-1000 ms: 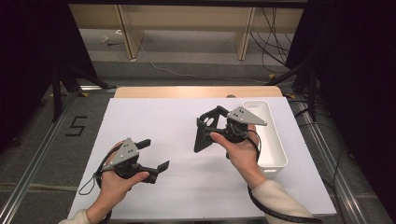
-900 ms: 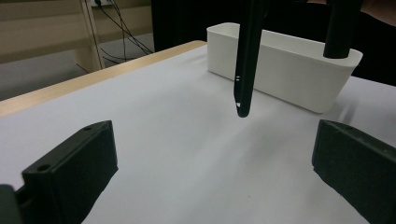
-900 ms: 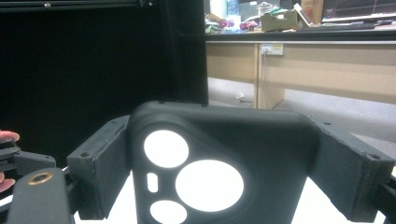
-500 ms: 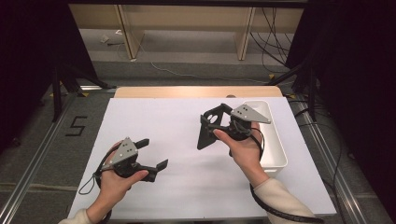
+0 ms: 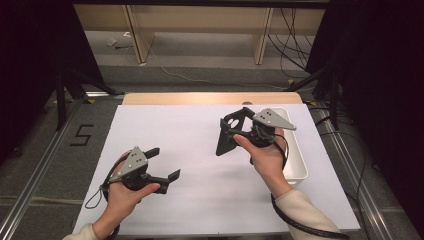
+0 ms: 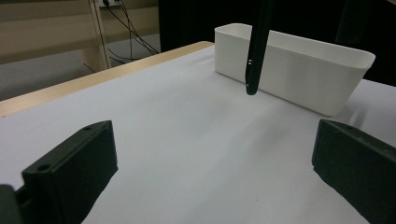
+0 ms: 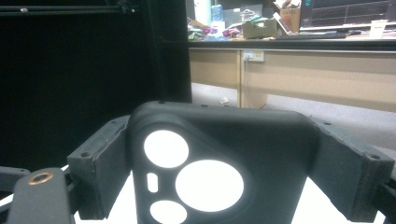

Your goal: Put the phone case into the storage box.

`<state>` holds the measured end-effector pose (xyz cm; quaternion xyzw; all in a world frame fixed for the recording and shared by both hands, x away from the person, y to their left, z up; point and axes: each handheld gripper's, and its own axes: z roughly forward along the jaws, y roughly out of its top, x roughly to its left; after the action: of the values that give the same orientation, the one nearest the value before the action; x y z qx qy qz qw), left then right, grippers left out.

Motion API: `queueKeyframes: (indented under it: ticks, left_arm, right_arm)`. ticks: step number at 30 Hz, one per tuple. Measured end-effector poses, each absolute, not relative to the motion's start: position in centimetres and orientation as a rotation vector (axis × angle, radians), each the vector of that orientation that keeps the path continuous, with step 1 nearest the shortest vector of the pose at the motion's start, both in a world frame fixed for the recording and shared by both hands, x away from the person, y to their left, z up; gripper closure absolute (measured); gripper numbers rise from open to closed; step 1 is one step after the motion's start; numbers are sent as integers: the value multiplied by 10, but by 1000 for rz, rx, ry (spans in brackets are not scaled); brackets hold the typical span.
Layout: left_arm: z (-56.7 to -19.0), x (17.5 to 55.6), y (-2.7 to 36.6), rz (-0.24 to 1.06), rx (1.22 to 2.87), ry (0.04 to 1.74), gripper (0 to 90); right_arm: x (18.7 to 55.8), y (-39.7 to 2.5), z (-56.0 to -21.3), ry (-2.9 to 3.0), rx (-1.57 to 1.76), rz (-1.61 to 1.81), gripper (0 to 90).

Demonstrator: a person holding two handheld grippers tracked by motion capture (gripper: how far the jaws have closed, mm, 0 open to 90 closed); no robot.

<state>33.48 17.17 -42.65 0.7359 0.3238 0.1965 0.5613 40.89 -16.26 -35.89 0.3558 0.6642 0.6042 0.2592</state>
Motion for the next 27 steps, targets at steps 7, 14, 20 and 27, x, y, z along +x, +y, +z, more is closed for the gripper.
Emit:
queueKeyframes:
  ticks: [7,14,20,27]
  left_arm:
    - [-427,335,172,467,1733,766,0]
    - [-427,335,171,470,1736,763,0]
    - [-427,335,171,474,1736,763,0]
    - [-427,335,171,475,1735,764,0]
  right_arm:
    - [411,-171,-354,1773,980,1625,144]
    - [413,-176,-353,1761,996,1611,145]
    - [414,-180,-351,1754,1001,1602,145]
    - [415,-187,-346,1726,1009,1606,145]
